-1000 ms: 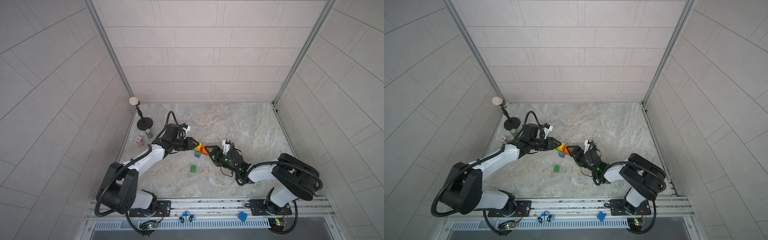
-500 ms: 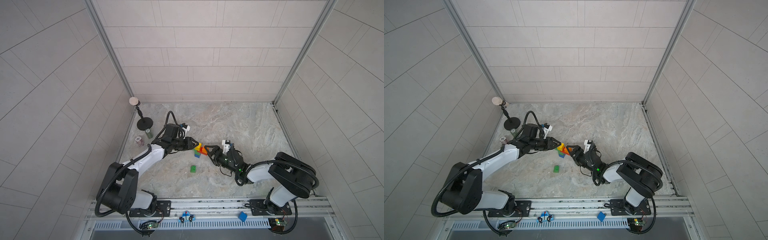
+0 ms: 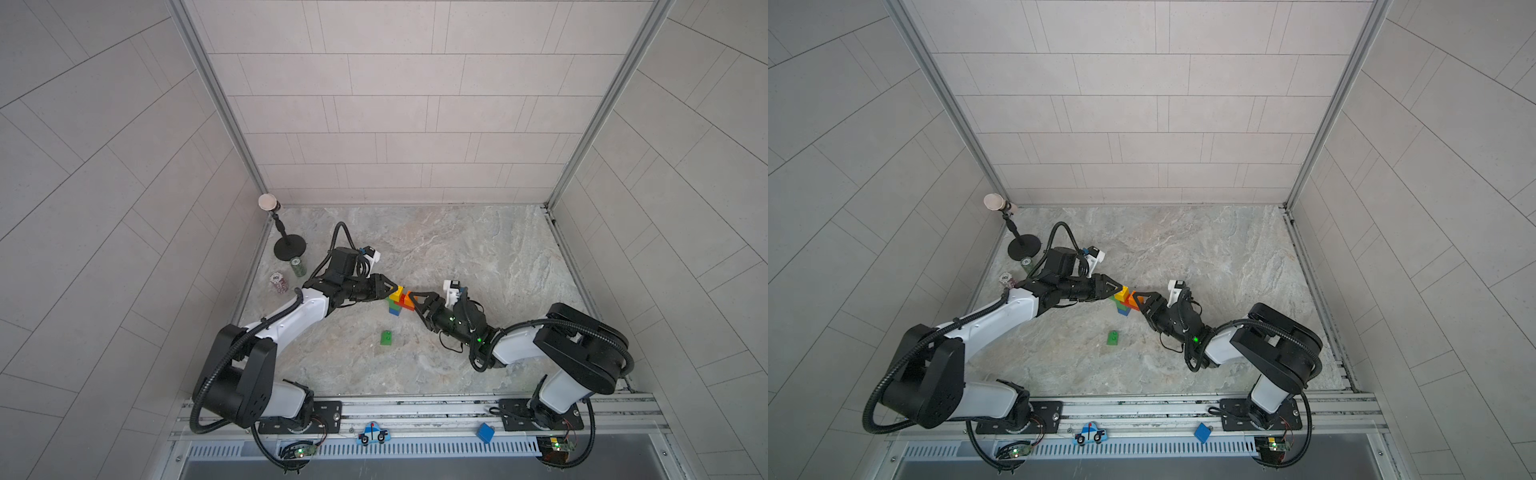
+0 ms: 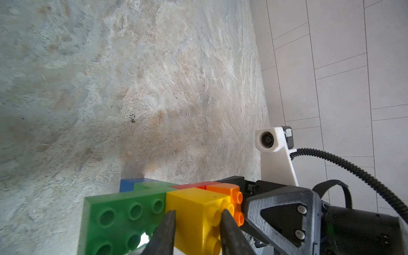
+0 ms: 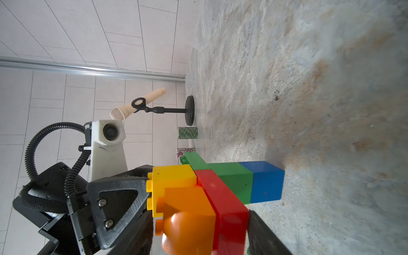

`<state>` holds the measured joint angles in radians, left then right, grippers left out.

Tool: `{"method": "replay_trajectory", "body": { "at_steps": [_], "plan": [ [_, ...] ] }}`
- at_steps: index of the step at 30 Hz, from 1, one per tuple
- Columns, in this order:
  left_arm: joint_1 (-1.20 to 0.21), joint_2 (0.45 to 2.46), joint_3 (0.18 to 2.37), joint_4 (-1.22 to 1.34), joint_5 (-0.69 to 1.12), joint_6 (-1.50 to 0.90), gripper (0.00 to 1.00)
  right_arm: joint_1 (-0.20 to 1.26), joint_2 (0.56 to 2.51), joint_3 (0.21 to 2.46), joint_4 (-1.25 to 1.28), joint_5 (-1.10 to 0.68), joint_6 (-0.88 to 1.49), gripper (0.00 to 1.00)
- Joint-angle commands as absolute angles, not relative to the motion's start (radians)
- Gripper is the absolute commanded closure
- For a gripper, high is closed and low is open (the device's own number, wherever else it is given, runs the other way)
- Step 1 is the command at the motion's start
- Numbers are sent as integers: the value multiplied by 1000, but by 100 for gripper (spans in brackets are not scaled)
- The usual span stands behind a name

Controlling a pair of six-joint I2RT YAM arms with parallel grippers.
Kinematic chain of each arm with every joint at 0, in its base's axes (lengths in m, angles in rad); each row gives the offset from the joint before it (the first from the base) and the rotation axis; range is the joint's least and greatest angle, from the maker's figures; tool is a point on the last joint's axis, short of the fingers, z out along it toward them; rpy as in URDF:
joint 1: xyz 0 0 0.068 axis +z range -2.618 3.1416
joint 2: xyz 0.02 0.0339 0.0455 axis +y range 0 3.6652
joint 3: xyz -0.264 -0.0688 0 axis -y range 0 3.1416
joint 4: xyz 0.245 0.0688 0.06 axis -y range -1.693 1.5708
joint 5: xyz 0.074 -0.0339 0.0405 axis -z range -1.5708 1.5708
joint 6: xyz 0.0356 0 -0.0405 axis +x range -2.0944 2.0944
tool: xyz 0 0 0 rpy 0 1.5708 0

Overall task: Assemble a fork with lego
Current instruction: Assemble the lego brick with the lego brick.

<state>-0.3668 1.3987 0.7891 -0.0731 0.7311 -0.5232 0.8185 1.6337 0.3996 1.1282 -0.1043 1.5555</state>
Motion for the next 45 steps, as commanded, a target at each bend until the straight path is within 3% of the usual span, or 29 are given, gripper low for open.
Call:
{"method": "replay_trajectory", "body": {
  "at_steps": [1, 11, 21, 26, 29, 45],
  "plan": [
    [-362, 1425, 790, -132, 697, -509, 63, 825, 1647, 399, 1168, -101, 1585, 35],
    [-362, 1426, 790, -132, 699, -509, 63, 825, 1649, 395, 1167, -98, 1588, 44],
    [-362, 1426, 788, -130, 702, -509, 63, 822, 1622, 397, 1140, -90, 1576, 44],
    [-362, 1428, 792, -127, 702, -509, 63, 819, 1573, 394, 1095, -76, 1541, 24],
    [-362, 1431, 794, -127, 705, -509, 63, 818, 1539, 396, 1057, -72, 1518, 18],
    [-362, 1430, 794, -131, 706, -505, 63, 815, 1609, 431, 1084, -100, 1535, 19]
  ]
}}
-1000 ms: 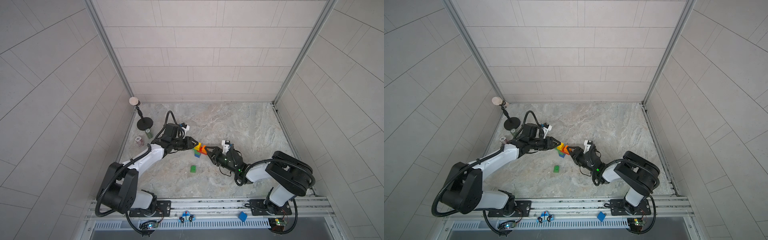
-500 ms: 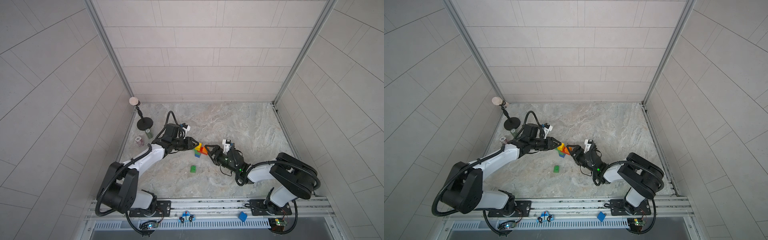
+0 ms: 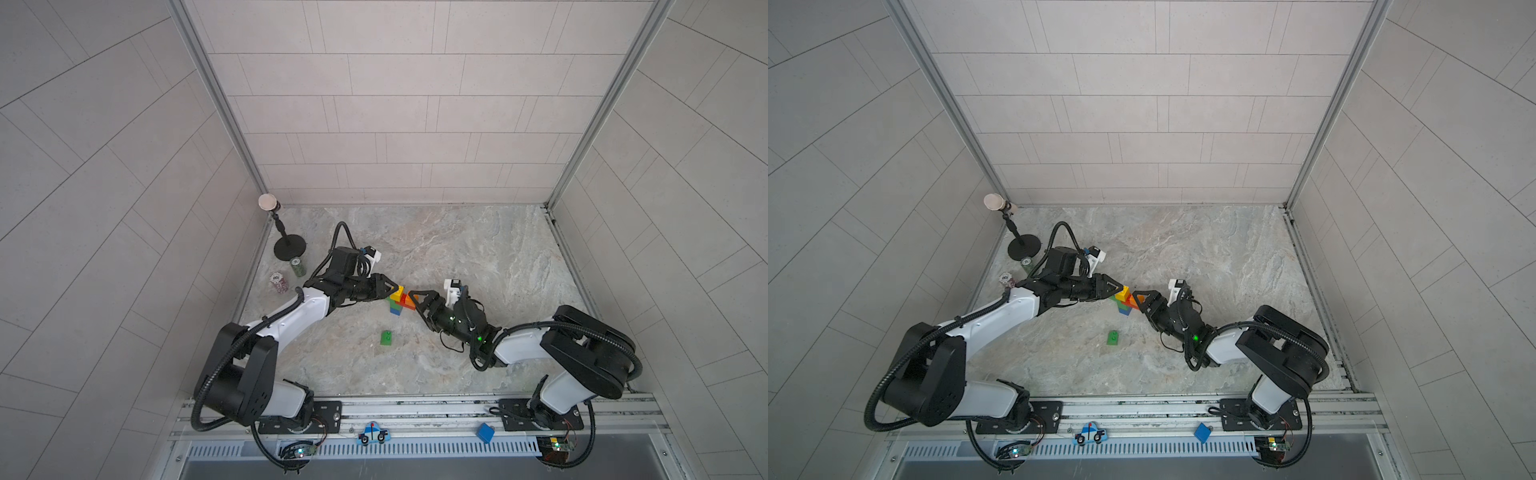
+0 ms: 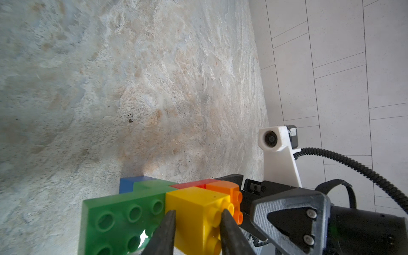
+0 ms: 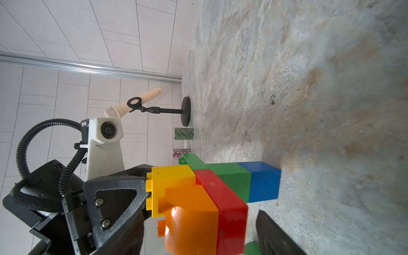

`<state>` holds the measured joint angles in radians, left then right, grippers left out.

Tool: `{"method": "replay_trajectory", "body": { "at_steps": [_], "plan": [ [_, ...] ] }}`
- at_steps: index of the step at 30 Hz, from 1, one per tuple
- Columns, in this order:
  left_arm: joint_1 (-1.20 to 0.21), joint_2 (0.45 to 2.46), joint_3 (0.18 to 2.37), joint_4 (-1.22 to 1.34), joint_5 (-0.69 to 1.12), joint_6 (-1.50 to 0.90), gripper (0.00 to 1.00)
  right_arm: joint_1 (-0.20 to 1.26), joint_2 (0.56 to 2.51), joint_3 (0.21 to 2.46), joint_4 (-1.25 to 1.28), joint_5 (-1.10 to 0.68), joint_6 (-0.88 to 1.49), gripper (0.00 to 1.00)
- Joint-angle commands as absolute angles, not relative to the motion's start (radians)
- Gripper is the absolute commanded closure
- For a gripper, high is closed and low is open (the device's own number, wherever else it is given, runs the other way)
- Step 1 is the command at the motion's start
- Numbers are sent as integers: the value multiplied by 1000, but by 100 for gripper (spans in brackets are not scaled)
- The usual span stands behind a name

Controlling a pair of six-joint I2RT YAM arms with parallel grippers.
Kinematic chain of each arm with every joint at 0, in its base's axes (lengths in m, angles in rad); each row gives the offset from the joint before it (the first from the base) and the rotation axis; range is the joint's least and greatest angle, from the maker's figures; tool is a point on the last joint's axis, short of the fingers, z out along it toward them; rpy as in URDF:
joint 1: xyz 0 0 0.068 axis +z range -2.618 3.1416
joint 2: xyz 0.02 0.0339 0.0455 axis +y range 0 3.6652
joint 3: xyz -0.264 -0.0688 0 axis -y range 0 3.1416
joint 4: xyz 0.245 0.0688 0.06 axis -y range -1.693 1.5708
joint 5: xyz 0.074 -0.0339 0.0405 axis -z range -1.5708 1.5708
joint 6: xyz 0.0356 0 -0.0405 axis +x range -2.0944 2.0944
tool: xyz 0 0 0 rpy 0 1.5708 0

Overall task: Assemble a fork with lego
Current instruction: Assemble the lego brick with the lego brick.

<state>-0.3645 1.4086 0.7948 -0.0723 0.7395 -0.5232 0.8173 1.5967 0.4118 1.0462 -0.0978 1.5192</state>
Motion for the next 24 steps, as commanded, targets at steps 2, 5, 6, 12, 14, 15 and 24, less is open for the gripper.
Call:
{"method": "replay_trajectory", "body": {
  "at_steps": [2, 5, 6, 12, 14, 15, 24],
  "plan": [
    [-362, 1431, 792, -130, 706, -505, 63, 815, 1616, 432, 1088, -100, 1538, 21],
    [-362, 1431, 793, -129, 705, -505, 63, 814, 1624, 431, 1094, -101, 1541, 25],
    [-362, 1431, 794, -129, 707, -505, 63, 815, 1626, 431, 1096, -101, 1542, 26],
    [-362, 1436, 795, -127, 709, -505, 63, 814, 1629, 423, 1104, -98, 1546, 34],
    [-362, 1437, 792, -126, 709, -505, 63, 815, 1631, 424, 1106, -98, 1548, 36],
    [-362, 1436, 792, -126, 709, -506, 63, 815, 1632, 423, 1107, -99, 1549, 37],
    [-362, 1435, 792, -127, 709, -505, 63, 809, 1612, 413, 1120, -86, 1540, 20]
  ]
}}
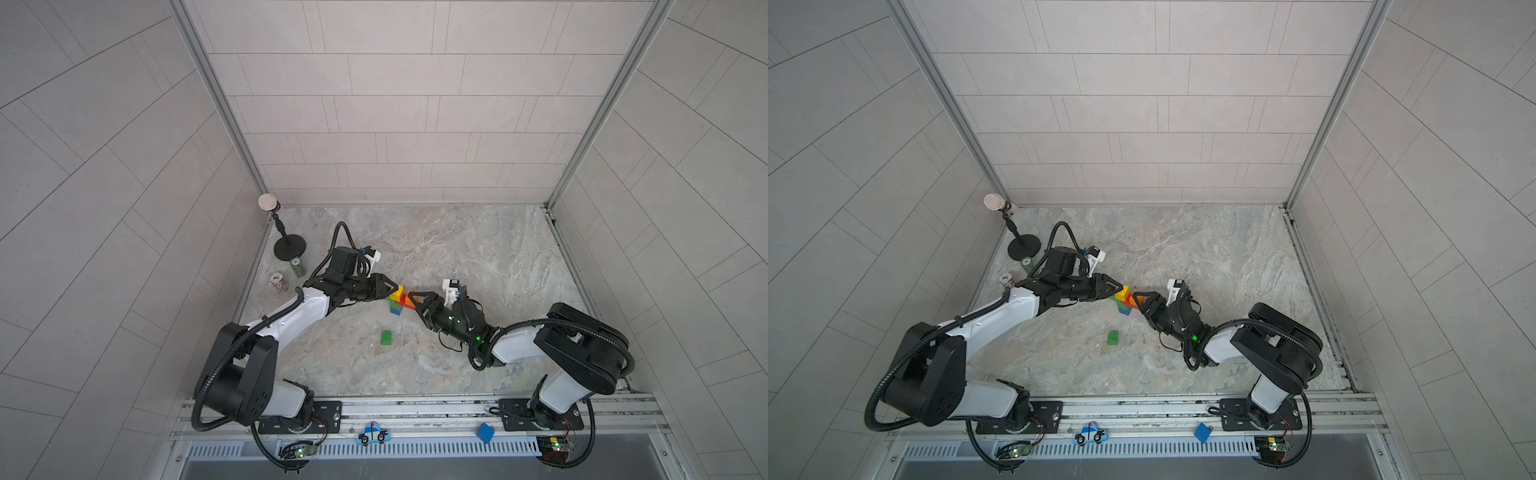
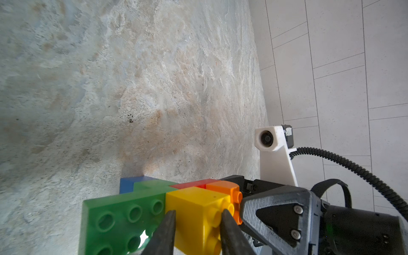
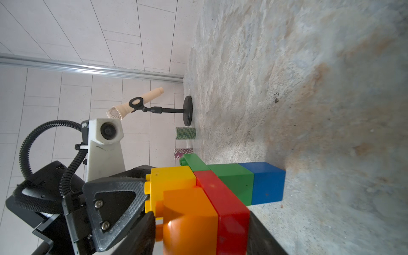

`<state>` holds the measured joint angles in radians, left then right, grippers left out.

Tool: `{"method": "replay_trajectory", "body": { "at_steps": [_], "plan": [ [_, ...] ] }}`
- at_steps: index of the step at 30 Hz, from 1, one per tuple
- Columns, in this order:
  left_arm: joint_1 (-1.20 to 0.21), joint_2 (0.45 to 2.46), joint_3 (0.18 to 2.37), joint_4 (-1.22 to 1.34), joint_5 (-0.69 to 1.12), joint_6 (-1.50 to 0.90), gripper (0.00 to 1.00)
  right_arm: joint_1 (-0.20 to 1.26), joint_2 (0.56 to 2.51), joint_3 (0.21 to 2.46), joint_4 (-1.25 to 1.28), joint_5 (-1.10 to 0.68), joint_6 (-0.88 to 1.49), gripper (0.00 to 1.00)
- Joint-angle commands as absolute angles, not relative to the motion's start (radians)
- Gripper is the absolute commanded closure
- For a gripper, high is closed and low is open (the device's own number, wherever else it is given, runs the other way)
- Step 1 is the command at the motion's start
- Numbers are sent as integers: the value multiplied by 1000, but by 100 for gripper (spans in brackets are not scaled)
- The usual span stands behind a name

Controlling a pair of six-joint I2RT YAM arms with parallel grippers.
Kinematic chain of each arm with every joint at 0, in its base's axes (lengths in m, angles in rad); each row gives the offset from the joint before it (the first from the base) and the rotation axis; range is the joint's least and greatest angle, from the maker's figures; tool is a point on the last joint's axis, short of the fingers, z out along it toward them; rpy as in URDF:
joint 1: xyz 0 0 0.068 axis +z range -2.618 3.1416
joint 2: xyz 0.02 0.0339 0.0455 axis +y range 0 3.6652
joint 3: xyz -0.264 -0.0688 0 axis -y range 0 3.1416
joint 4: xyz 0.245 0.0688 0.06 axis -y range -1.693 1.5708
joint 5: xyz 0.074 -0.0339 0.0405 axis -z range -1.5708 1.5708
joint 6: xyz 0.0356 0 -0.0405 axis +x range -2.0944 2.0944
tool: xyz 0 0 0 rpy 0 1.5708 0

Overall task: Assemble a fork with lego
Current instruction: Assemble the lego brick with the lego brick.

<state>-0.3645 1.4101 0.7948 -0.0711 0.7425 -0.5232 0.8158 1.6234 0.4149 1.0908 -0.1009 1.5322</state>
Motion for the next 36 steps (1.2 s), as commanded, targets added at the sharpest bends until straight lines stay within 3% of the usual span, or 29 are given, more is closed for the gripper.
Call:
{"method": "replay_trajectory", "body": {
  "at_steps": [1, 5, 11, 17, 36],
  "plan": [
    [-362, 1435, 793, -126, 709, -506, 63, 806, 1602, 412, 1120, -83, 1531, 15],
    [-362, 1438, 800, -127, 716, -507, 63, 788, 1502, 400, 1003, -58, 1448, 7],
    [-362, 1432, 805, -113, 735, -522, 61, 782, 1225, 474, 469, 48, 1140, 6],
    [-362, 1431, 827, -104, 751, -534, 59, 775, 1013, 534, 141, 172, 960, 8],
    [-362, 1401, 851, -94, 772, -557, 52, 748, 902, 492, 28, 216, 910, 8]
  ]
}}
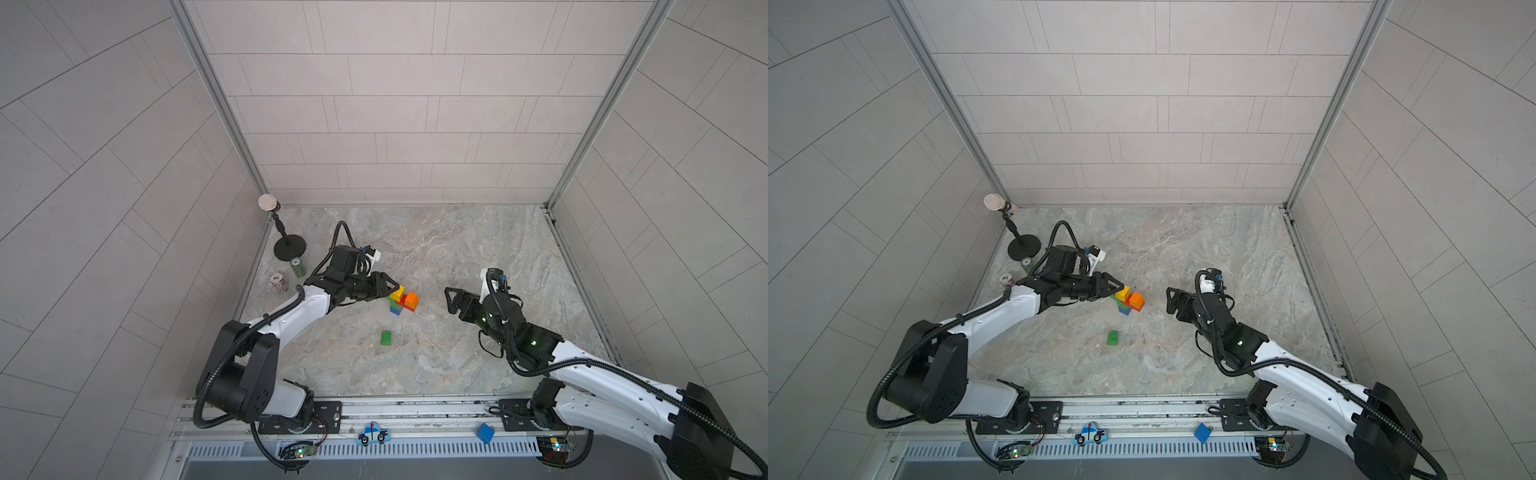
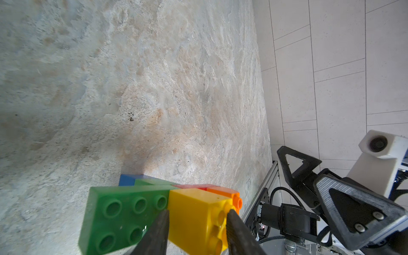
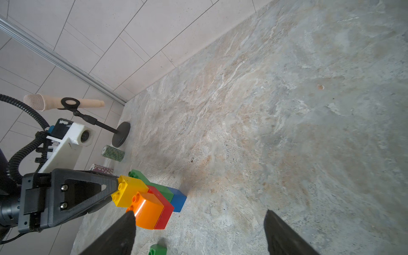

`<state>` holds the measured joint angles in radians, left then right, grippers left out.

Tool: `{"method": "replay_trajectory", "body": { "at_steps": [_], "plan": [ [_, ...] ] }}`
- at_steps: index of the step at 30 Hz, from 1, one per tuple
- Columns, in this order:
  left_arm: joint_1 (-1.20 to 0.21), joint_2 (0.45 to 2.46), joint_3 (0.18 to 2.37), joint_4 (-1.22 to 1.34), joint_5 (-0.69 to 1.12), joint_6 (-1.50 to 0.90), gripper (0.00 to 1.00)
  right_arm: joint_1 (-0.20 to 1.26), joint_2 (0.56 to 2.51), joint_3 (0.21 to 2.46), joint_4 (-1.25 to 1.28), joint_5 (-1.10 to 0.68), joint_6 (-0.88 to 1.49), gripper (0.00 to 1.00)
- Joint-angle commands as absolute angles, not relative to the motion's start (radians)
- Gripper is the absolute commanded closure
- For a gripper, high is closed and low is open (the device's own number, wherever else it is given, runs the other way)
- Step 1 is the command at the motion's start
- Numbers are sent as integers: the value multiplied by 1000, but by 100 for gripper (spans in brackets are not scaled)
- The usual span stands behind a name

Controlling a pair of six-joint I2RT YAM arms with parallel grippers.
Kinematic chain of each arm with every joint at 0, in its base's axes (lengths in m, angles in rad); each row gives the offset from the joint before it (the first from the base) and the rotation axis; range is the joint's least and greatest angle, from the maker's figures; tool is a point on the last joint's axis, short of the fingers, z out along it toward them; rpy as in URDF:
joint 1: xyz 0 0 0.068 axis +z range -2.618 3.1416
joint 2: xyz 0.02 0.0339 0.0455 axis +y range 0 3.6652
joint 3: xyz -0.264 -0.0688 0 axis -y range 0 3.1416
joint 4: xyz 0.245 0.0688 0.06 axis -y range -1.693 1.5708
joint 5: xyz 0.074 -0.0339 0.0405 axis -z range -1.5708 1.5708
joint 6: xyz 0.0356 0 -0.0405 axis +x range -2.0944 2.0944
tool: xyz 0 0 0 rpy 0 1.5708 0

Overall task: Assemble a fork with lego
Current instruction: Assemble the lego brick with the lego brick, then adjust the lego brick at the center of the board.

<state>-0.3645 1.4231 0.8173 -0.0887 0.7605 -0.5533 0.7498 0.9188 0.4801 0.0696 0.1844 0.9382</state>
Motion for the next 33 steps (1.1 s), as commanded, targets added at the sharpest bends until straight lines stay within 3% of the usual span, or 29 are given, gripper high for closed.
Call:
{"method": "replay_trajectory", "body": {
  "at_steps": [1, 11, 19, 22, 33],
  "plan": [
    [-362, 1399, 852, -94, 775, -556, 51, 748, 902, 498, 18, 217, 903, 8],
    [-352, 1333, 856, -103, 752, -561, 46, 748, 929, 612, -107, 199, 592, 4],
    [-270, 1109, 719, -107, 537, -597, 46, 753, 1209, 1034, -482, -115, 275, 3],
    [-235, 1050, 656, -115, 458, -616, 43, 793, 1296, 1120, -562, -101, 235, 0],
    [-206, 1125, 614, -76, 385, -641, 31, 859, 1334, 886, -252, -54, 301, 0]
  ]
}}
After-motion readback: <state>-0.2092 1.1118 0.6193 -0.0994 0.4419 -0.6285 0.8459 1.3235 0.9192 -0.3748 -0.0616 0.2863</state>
